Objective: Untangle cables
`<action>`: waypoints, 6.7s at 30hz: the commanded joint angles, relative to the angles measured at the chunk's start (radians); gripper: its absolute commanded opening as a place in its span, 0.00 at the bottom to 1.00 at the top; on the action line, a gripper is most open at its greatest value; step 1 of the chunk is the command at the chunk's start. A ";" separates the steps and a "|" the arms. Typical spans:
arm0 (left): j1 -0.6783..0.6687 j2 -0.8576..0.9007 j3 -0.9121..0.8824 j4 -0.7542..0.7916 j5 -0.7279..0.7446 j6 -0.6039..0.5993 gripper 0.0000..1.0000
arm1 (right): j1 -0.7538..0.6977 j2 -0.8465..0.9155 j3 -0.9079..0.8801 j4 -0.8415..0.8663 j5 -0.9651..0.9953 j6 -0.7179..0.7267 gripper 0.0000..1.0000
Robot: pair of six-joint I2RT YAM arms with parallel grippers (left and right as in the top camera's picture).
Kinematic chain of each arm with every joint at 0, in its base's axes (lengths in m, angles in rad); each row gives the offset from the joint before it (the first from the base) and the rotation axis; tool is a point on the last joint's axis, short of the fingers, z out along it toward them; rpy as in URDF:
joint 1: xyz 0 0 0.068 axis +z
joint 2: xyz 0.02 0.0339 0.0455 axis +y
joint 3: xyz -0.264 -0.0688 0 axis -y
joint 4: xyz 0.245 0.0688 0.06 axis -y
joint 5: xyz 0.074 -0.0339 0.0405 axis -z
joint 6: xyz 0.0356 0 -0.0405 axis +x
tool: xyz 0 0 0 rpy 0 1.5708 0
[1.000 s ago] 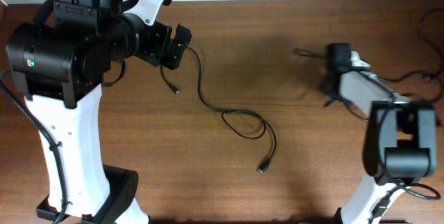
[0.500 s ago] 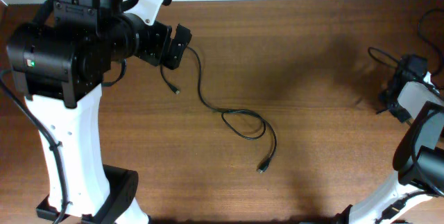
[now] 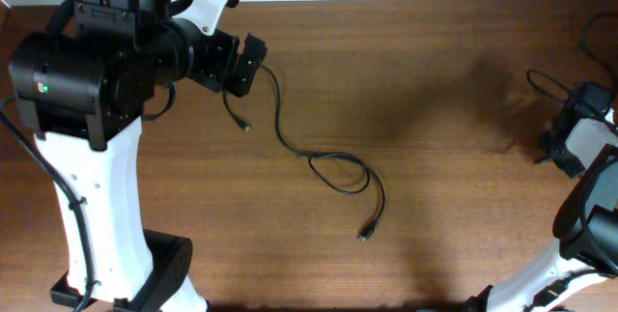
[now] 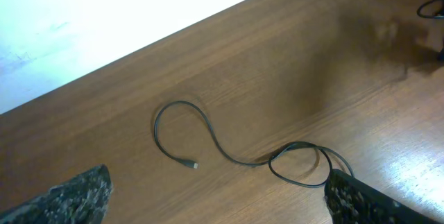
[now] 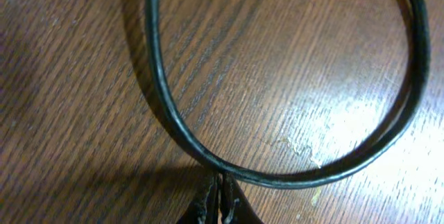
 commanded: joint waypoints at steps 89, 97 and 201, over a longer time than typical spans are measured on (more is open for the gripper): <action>0.004 -0.015 -0.005 0.000 -0.180 -0.010 0.99 | 1.213 -0.211 -0.011 -0.227 -0.349 -0.530 0.56; 0.004 -0.015 -0.006 0.000 -0.180 -0.010 0.99 | 1.212 -0.201 -0.007 -0.229 -0.343 -0.531 0.04; -0.359 0.433 -0.857 2.950 0.837 -1.441 0.77 | 0.920 -0.437 1.281 -0.867 -0.017 -0.470 0.04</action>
